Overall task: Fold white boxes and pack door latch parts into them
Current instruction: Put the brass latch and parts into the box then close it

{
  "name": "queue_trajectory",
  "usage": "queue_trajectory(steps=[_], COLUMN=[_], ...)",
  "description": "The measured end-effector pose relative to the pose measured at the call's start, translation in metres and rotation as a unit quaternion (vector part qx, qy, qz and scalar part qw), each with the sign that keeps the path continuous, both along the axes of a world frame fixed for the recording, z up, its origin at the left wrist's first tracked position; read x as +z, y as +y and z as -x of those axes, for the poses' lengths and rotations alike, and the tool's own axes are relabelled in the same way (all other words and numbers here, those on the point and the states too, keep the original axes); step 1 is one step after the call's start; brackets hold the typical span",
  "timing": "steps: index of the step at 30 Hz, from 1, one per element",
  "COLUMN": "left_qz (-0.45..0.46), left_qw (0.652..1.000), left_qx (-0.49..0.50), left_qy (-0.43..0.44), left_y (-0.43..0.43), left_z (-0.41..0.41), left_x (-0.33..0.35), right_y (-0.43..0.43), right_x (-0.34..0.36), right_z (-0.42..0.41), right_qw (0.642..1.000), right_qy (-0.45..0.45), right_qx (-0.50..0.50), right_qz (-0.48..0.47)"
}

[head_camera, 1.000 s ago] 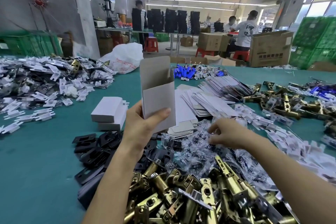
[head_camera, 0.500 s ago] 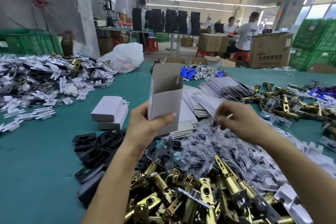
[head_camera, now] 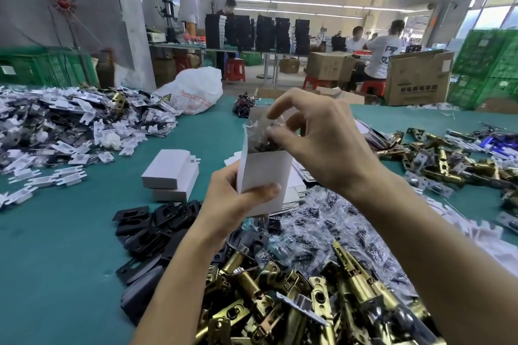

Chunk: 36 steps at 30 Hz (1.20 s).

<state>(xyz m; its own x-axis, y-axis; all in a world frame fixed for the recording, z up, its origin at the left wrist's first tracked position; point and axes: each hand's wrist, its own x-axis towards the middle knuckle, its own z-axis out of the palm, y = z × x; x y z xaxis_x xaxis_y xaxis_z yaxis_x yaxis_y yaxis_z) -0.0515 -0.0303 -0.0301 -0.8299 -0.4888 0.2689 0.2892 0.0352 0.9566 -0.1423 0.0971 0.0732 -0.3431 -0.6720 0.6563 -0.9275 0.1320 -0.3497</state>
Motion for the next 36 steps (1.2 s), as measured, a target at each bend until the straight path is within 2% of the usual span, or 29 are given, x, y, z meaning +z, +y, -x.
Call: queue_trajectory(steps=[5, 9, 12, 17, 23, 25, 27, 29, 31, 33, 36], left_qz=[0.000, 0.010, 0.002, 0.004, 0.027, 0.015, -0.011, -0.029, -0.037, -0.037, -0.008], left_qw=[1.000, 1.000, 1.000, 1.000, 1.000, 1.000, 1.000, 0.999, 0.997, 0.992, 0.983], left_qx=[0.013, 0.011, 0.007, 0.017, -0.015, -0.022, -0.020, -0.034, -0.070, -0.119, -0.176], left_qy=[0.010, 0.007, 0.009, 0.010, 0.005, 0.004, 0.005, 0.001, -0.005, -0.018, -0.049], left_y=[-0.001, 0.001, 0.002, 0.000, 0.004, 0.006, 0.006, 0.006, 0.007, 0.010, 0.015], left_z=[0.001, 0.000, 0.000, -0.001, 0.001, -0.001, -0.002, -0.004, -0.006, -0.007, -0.009], left_x=[0.001, 0.002, 0.003, 0.003, 0.002, 0.003, 0.006, 0.007, 0.008, 0.009, 0.011], right_y=[-0.002, -0.006, -0.011, -0.003, 0.005, 0.010, 0.020, 0.032, 0.042, 0.045, 0.051], right_x=[0.002, 0.004, -0.001, -0.002, 0.006, 0.002, -0.004, -0.014, -0.022, -0.031, -0.044], right_z=[0.001, -0.004, -0.011, -0.015, -0.009, -0.005, 0.001, 0.011, 0.016, 0.015, 0.016], right_qw=[0.999, 0.998, 0.996, 0.987, 0.942, 0.963, 0.993, 0.999, 0.990, 0.963, 0.934], right_qy=[0.018, -0.057, -0.078, 0.004, 0.131, 0.082, 0.017, -0.020, -0.134, -0.251, -0.326], right_qx=[-0.042, 0.011, 0.039, 0.019, -0.045, 0.002, 0.020, -0.013, 0.020, 0.097, 0.138], right_qz=[-0.021, -0.018, -0.024, -0.157, -0.305, -0.258, -0.113, 0.027, 0.040, 0.027, 0.050])
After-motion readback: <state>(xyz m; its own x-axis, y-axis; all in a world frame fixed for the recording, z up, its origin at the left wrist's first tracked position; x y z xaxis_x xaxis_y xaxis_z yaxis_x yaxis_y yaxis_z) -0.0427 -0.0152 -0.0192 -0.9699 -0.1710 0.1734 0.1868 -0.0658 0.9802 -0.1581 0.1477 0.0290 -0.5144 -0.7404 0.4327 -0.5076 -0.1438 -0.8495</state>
